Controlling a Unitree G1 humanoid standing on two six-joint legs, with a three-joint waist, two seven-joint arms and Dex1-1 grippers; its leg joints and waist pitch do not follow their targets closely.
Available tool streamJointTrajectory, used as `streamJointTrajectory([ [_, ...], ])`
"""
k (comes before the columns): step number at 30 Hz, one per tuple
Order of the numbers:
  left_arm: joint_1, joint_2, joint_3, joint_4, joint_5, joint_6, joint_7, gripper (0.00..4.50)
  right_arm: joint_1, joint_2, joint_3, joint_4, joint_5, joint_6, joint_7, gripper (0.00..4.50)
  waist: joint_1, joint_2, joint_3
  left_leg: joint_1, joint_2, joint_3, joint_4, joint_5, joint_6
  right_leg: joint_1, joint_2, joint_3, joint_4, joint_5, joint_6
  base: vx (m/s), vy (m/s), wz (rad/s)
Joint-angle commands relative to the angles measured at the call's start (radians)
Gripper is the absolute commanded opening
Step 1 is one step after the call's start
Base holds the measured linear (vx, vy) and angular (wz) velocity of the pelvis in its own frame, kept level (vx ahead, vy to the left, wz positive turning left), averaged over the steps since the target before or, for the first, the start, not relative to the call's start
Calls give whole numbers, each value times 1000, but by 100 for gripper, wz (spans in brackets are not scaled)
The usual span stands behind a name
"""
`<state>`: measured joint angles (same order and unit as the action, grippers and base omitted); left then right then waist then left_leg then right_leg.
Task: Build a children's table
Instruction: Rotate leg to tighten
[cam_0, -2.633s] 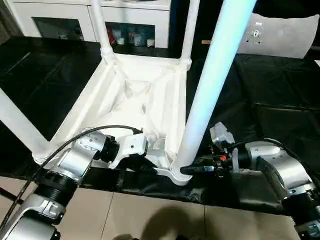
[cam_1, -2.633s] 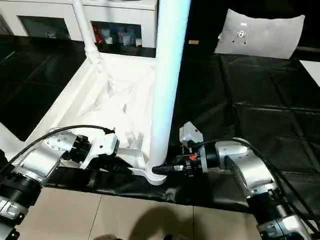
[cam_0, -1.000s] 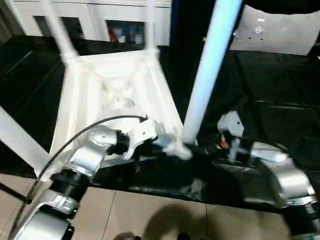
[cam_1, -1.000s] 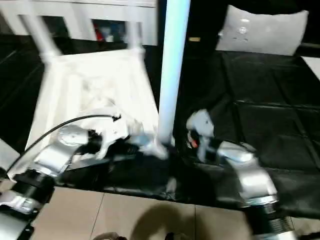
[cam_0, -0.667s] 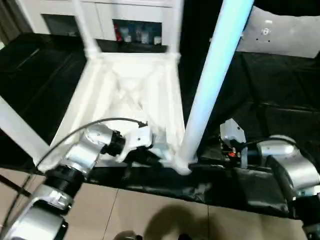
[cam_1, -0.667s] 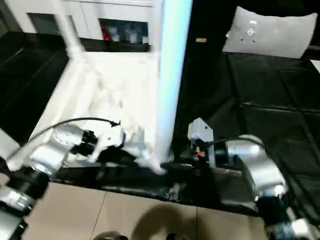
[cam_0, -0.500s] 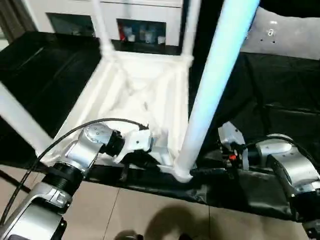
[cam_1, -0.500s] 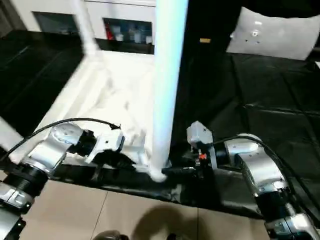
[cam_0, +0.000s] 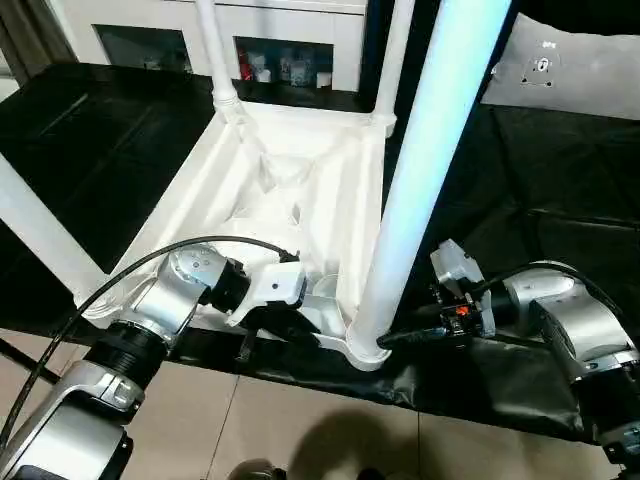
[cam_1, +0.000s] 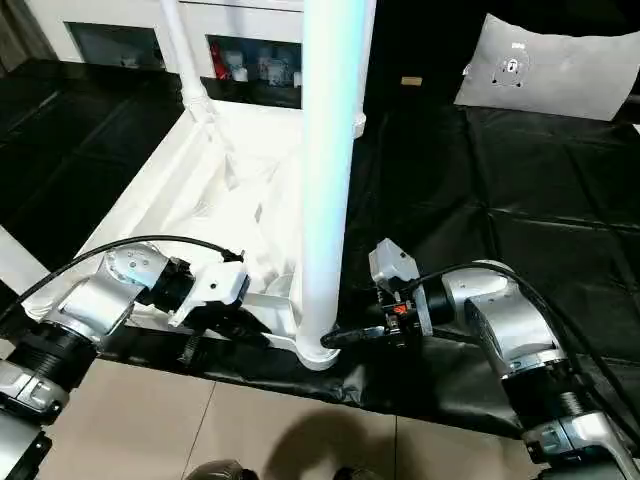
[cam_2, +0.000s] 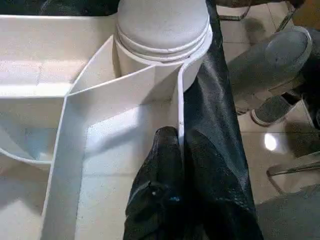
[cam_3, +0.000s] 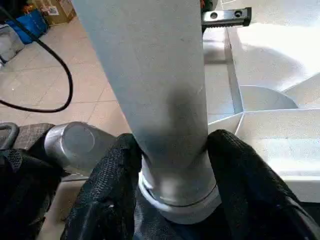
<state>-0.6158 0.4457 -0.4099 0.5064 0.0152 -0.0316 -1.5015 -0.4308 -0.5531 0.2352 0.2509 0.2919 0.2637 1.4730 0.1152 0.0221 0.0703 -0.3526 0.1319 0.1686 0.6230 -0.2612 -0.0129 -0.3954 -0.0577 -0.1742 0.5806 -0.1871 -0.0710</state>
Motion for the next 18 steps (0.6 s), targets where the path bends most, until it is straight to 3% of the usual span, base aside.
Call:
streamJointTrajectory([
  [1,-5,-12,-40,-6,5,-19,-38,0,-9,4,10,-4,21,13,15,183,-5,-13,-68,-3,138,-55,-65,110,178,68,-153,103,-51,-106,-78,0,0,0],
  [5,0,-10,-36,-14,-3,-3,-33,0,3,-1,15,-19,32,39,25,152,-7,-14,-64,-1,134,-52,-67,94,170,67,-152,104,-57,-136,-75,0,0,0],
  [13,25,-23,-6,-58,-29,62,7,0,87,7,-3,-130,85,132,-18,79,-9,-11,-57,-2,142,-56,-69,110,187,65,-154,107,-52,-81,-87,0,0,0],
  [16,39,-27,-4,-79,-35,79,17,0,119,14,-9,-170,95,145,-48,60,-12,-11,-52,-1,139,-55,-71,88,177,64,-154,105,-59,-115,-84,0,0,0],
  [18,46,-28,-4,-89,-36,85,22,0,131,25,-15,-181,64,104,-97,46,-13,-11,-49,0,139,-57,-74,79,167,63,-152,105,-62,-139,-78,0,0,0],
])
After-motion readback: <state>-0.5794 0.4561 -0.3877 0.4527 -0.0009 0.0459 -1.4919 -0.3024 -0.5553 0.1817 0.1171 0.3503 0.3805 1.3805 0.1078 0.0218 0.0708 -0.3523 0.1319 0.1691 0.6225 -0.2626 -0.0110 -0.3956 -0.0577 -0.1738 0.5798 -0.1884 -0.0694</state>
